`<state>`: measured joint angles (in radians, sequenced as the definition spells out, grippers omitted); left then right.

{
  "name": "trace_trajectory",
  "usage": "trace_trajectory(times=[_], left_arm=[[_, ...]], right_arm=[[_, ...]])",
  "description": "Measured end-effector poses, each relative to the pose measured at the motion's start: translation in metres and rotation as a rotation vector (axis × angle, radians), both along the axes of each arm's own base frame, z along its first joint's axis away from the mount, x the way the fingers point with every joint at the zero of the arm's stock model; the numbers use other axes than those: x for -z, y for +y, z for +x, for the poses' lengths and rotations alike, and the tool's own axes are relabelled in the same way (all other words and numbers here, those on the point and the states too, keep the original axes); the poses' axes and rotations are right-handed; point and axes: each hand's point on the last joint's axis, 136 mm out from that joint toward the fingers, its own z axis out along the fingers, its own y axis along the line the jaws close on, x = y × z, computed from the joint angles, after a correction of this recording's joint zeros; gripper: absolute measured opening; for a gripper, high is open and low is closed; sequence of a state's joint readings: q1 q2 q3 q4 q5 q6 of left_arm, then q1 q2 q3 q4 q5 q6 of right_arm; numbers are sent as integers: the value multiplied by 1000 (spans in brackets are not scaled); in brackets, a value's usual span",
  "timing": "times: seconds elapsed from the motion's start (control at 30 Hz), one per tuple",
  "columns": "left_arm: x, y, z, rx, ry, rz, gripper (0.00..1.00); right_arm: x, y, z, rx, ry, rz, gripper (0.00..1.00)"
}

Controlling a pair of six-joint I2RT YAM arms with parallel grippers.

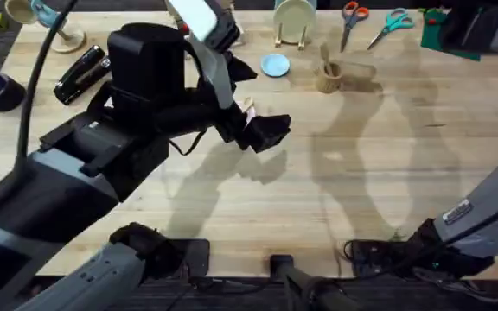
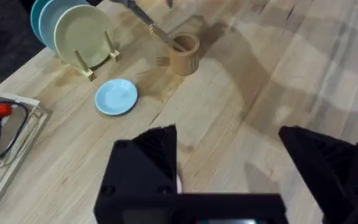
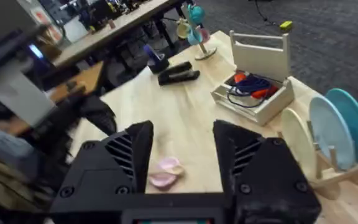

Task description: Pick up a utensil and set it on the pink plate, then put the other utensil in the container.

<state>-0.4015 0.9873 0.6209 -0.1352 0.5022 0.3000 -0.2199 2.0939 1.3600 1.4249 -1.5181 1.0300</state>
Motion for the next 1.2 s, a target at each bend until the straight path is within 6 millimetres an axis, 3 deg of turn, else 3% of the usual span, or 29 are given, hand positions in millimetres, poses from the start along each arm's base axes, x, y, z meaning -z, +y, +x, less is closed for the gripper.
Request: trace_trajectory(times=[0.13, 0.33, 0.5, 0.77, 0.9, 1.1, 1.13, 1.2], left_arm=[[0, 0, 0, 0, 0, 0, 995], [0, 0, 0, 0, 0, 0, 995], [0, 0, 0, 0, 0, 0, 995], [0, 0, 0, 0, 0, 0, 995], [0, 0, 0, 0, 0, 0, 995], [0, 0, 0, 0, 0, 0, 995], [0, 0, 0, 0, 0, 0, 995], [0, 0, 0, 0, 1, 0, 995]], right_arm=[[-27, 2, 6, -8, 63, 14, 574], [-63, 11, 5, -26, 11, 3, 581], [-76, 9, 10, -25, 48, 11, 600], [-106, -6, 28, 16, 346, 90, 568], [-121, -11, 27, 23, 379, 100, 580], [-117, -13, 30, 29, 498, 131, 557], [-116, -14, 30, 30, 517, 136, 624], [-117, -14, 29, 25, 502, 129, 919]])
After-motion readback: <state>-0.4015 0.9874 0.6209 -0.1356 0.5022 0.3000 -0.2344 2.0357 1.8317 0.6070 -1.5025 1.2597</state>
